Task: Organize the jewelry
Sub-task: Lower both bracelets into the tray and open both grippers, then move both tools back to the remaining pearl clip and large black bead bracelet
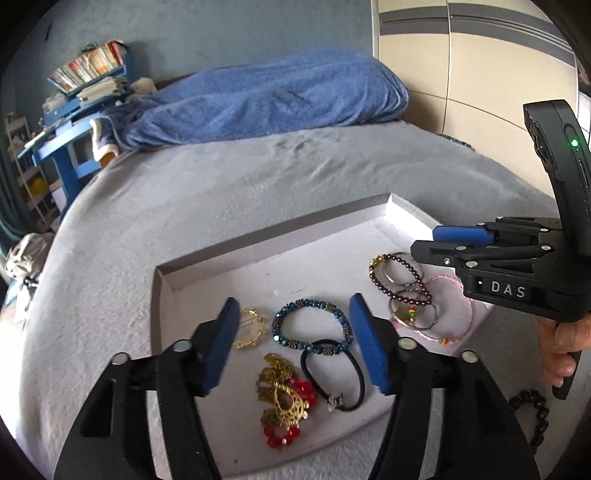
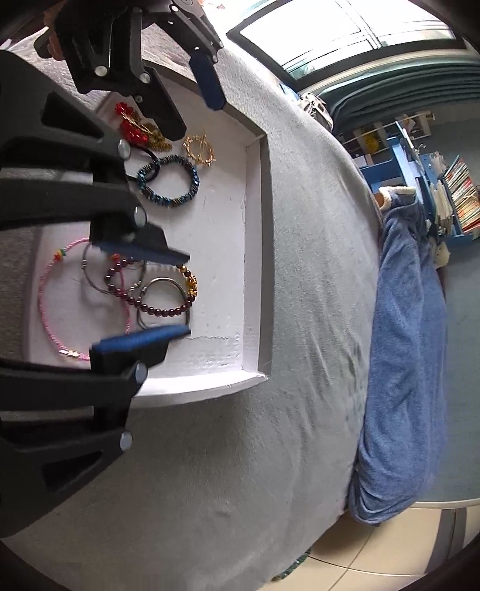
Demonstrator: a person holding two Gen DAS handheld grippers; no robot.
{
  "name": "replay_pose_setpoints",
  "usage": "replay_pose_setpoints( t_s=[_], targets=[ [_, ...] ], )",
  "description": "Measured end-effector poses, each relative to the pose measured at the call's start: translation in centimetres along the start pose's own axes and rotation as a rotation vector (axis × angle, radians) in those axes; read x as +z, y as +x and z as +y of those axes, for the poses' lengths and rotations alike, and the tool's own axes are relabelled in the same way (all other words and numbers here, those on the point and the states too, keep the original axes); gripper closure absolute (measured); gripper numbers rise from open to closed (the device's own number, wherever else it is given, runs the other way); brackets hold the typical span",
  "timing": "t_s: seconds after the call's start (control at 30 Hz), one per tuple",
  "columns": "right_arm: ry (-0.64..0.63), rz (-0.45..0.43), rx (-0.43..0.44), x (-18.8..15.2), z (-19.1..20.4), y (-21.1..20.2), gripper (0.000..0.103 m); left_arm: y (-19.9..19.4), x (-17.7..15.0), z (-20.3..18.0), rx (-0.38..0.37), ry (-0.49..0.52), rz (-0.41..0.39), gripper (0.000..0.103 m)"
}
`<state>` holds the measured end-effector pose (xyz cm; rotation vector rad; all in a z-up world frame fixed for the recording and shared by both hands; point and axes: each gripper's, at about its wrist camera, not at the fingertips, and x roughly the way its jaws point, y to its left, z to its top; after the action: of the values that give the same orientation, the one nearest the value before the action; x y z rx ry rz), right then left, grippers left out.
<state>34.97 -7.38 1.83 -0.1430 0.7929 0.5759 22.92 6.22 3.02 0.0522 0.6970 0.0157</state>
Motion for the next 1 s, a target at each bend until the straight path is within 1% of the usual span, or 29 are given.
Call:
replay_pose_setpoints(
  t_s=[0.03, 0.2, 0.3, 0.37, 0.5, 0.57, 0.7, 0.9, 1.0],
  targets=[
    [-0.003, -0.006, 0.000, -0.1, 0.0, -0.4, 0.064, -0.4, -0.1, -0.1, 0.001, -0.001, -0.007, 0.032],
    [0.003, -0.032, 0.002, -1.5, 0.1, -2.7, 0.057, -2.6, -1.2, -0.4, -0.013, -0.015, -0.027, 0.027],
    [0.009, -0.042, 0.005, -2.7, 0.3, -4.1, 0.053, -4.0, -2.2, -0.6, -0.031, -0.029, -0.035, 0.026],
    [0.009, -0.049, 0.004, -3.6, 0.3, -5.1, 0.047, -4.9, -3.1, -0.9, -0.045, -0.028, -0.037, 0.025],
    [0.035, -0.055, 0.008, -5.6, -0.1, -6.8, 0.045, -6.2, -5.2, -1.6, -0.069, -0.020, -0.020, 0.025],
    [0.056, -0.058, 0.009, -6.5, -0.5, -7.6, 0.042, -6.6, -6.1, -1.8, -0.082, -0.031, -0.011, 0.025],
    [0.081, -0.048, 0.004, -8.1, -1.2, -8.6, 0.041, -7.2, -7.8, -2.2, -0.110, -0.038, 0.010, 0.024],
    [0.109, -0.034, 0.013, -10.7, -1.6, -9.9, 0.037, -7.4, -9.0, -3.6, -0.170, 0.013, 0.040, 0.024],
    [0.118, -0.019, 0.023, -12.2, -1.6, -10.3, 0.036, -7.4, -9.2, -4.2, -0.188, 0.036, 0.051, 0.024]
  ],
)
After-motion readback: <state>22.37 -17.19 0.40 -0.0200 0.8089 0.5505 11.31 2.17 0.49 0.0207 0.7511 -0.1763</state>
